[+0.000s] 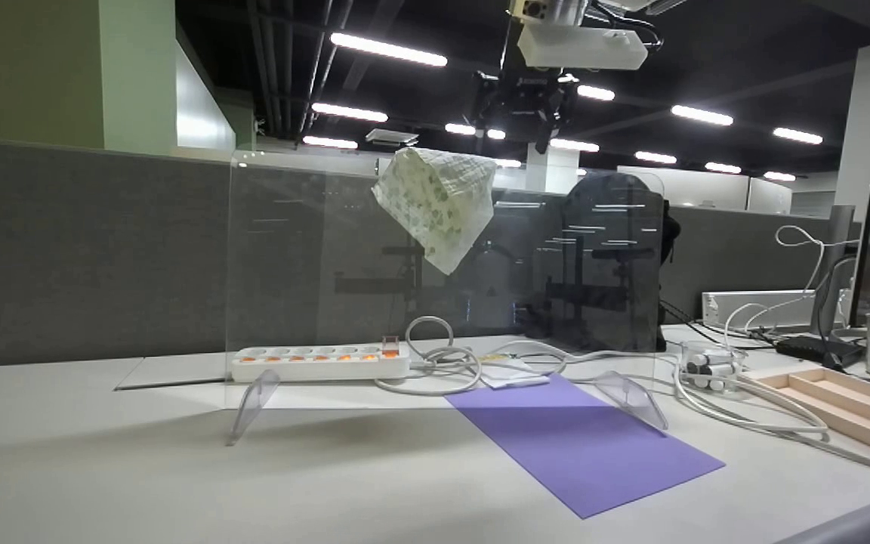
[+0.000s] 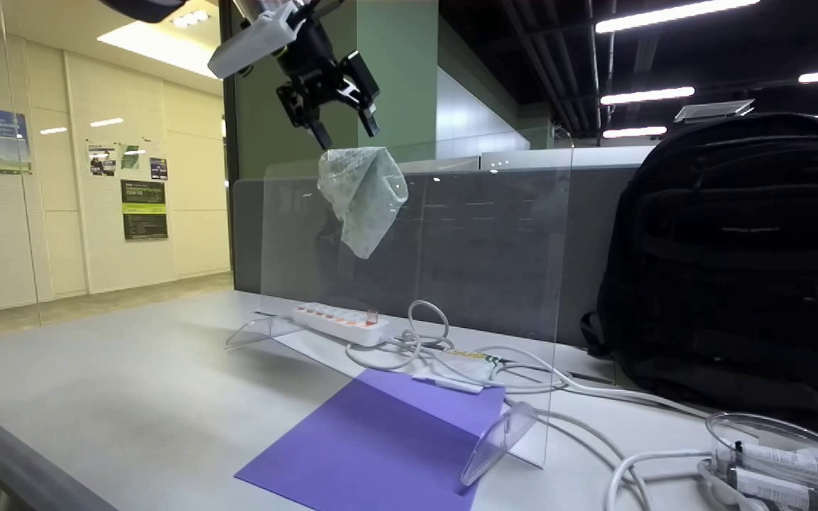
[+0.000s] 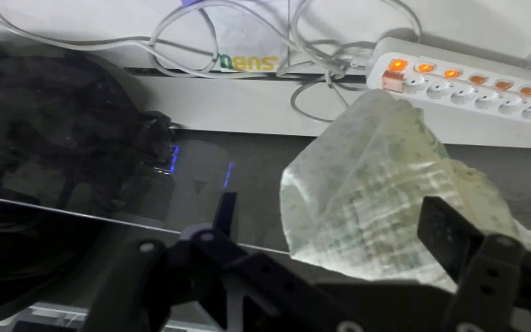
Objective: Unhang the white cloth from the glass panel
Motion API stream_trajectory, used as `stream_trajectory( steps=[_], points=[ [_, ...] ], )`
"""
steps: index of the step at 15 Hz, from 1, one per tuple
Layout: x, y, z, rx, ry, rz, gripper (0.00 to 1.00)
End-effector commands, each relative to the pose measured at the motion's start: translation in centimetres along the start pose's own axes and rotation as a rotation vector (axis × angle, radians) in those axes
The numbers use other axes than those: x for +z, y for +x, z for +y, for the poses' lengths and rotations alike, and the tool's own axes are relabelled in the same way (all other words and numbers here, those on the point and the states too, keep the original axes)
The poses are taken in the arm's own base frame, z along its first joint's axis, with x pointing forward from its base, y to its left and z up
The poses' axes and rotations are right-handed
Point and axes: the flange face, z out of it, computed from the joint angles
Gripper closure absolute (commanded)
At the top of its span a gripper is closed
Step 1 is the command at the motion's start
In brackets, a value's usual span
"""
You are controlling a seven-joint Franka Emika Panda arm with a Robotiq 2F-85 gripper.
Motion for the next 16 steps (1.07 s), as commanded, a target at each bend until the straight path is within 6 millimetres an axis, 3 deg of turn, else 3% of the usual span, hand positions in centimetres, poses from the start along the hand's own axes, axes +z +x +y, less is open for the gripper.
stream_trajectory(
  steps=[1,8,16],
  points=[
    [-0.5,-0.4,0.5,0.107,-0.081,0.026,0.0],
    [1.5,-1.6,-2.3,0.254,-0.008,-0.129,0.0],
    [3.2,-1.4,-3.0,0.282,0.09,-0.16,0.0]
  ],
)
